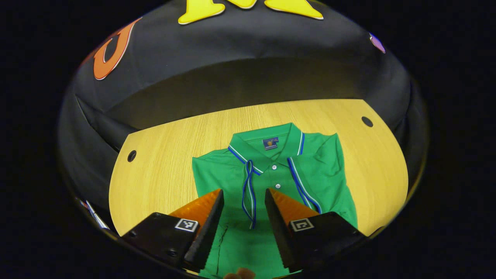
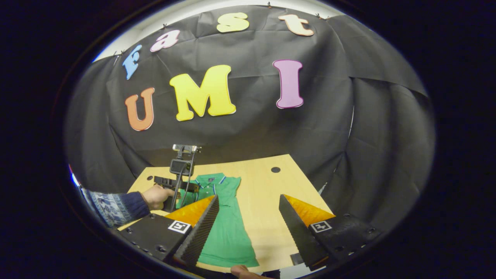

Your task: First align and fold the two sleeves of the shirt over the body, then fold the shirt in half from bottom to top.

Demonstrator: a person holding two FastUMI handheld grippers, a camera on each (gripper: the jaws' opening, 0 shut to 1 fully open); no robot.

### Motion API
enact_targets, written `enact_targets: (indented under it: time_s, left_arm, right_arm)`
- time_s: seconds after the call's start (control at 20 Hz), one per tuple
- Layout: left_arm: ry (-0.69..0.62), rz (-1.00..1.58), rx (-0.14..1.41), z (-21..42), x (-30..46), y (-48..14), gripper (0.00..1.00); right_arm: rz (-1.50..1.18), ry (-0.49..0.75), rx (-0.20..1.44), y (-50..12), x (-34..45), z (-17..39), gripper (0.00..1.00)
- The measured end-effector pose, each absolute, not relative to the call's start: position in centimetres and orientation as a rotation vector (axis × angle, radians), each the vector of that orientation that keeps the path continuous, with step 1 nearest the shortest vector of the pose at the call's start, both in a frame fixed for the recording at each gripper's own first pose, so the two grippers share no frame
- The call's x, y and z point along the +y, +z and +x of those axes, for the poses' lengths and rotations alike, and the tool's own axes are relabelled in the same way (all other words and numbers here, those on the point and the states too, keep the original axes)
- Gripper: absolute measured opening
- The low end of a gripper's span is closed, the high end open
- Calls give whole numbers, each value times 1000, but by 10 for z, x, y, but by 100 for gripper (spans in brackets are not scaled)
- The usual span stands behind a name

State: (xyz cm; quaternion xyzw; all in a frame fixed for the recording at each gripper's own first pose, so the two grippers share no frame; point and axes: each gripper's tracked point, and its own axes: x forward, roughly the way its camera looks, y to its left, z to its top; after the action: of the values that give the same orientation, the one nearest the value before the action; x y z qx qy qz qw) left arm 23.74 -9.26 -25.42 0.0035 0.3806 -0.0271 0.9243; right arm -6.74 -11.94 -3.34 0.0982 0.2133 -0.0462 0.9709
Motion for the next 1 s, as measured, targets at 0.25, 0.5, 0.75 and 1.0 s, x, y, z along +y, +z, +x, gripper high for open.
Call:
enact_targets:
  time_s: [0.25,0.5,0.75,1.0]
  left_arm:
    - [-47,-98,605,202,-60,-173,77]
    - [-25,-28,368,143,-13,-94,100]
    - [-6,-43,276,63,15,-89,100]
    - [17,-94,151,8,32,-79,100]
  right_arm:
    - [144,-40,410,-31,-101,-53,92]
    - [55,12,286,-13,-77,-32,92]
    - [-9,83,320,-36,-42,-19,96]
    - [-85,129,415,-95,-18,-18,97]
